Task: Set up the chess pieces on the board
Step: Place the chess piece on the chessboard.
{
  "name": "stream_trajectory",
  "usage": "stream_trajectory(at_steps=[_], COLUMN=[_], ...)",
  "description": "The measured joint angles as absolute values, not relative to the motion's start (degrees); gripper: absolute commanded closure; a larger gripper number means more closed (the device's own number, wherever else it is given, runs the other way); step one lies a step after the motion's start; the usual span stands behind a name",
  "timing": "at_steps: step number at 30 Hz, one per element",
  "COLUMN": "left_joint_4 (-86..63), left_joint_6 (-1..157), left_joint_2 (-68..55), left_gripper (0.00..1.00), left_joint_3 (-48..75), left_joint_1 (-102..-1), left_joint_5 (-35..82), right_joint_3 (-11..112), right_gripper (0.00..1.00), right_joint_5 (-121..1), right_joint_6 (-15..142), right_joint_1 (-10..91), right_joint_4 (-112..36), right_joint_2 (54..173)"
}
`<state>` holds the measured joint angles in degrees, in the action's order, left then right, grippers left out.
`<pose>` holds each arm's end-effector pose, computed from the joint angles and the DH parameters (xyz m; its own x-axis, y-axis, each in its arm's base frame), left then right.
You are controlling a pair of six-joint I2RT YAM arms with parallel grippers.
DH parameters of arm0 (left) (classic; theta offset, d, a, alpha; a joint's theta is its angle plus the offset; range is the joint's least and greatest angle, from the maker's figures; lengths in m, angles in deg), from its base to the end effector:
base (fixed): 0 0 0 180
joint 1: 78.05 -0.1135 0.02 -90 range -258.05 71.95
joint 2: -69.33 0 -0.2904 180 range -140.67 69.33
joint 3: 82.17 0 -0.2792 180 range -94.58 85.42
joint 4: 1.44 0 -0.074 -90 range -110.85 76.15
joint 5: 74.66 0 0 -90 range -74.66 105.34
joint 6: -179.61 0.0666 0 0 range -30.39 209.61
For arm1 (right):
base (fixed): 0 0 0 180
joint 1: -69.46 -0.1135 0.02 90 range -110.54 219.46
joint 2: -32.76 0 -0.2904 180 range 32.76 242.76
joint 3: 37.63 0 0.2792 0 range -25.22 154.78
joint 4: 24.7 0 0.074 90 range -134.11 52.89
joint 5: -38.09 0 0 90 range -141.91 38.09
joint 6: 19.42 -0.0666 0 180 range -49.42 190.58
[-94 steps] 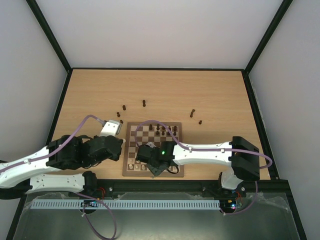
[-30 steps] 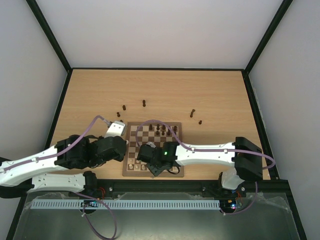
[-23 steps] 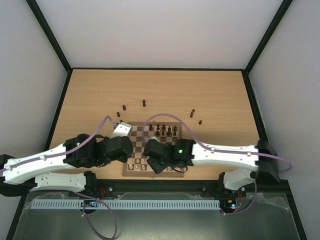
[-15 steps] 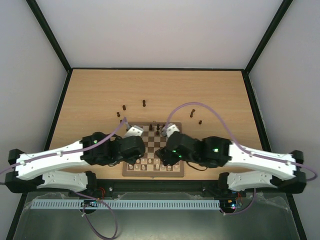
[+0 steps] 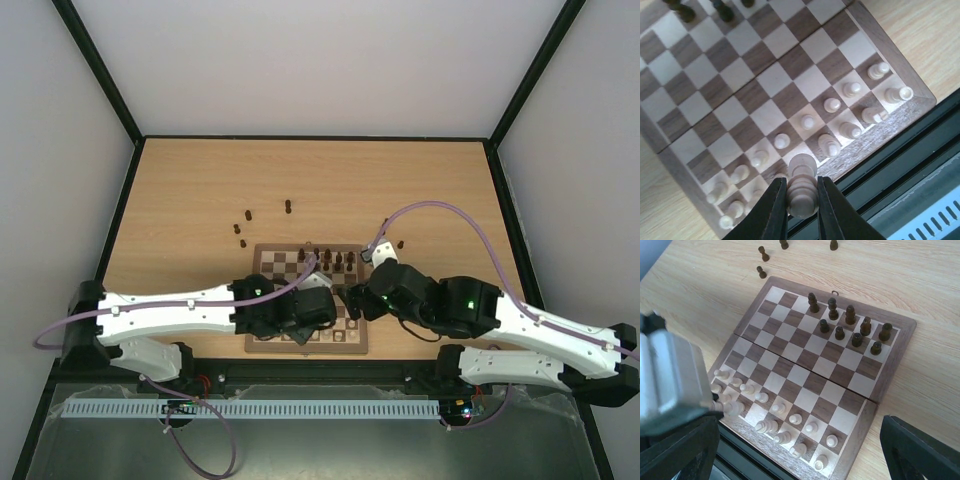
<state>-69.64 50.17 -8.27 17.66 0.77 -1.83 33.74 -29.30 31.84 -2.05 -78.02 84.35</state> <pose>0.0762 -0.2840 0.2843 -0.7168 0.4965 -0.4895 0.5934 0.8030 -0.0545 0.0925 0.1960 0.3607 -0.6209 -0.0353 -0.7831 -0.4940 0.7933 0.3559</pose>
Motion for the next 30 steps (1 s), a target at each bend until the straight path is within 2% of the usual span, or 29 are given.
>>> stream_trajectory(at_steps=[12, 30], left_joint_4=[-58.4, -50.4], left_joint_6=[47.1, 45.3], left_joint_2=[-9.0, -9.0], left_gripper=[0.92, 0.92], left_joint_3=[28.7, 36.1], left_joint_1=[2.7, 2.7], left_joint_5=[-1.0, -1.7], right_joint_3=[33.0, 32.5], right_gripper=[0.10, 0.10], right_joint_5=[-29.3, -29.8], right_joint_6=[31.6, 31.6], right_joint_1=[-1.4, -1.4], right_joint_4=[-78.1, -78.0], right_joint_2=[83.2, 85.8])
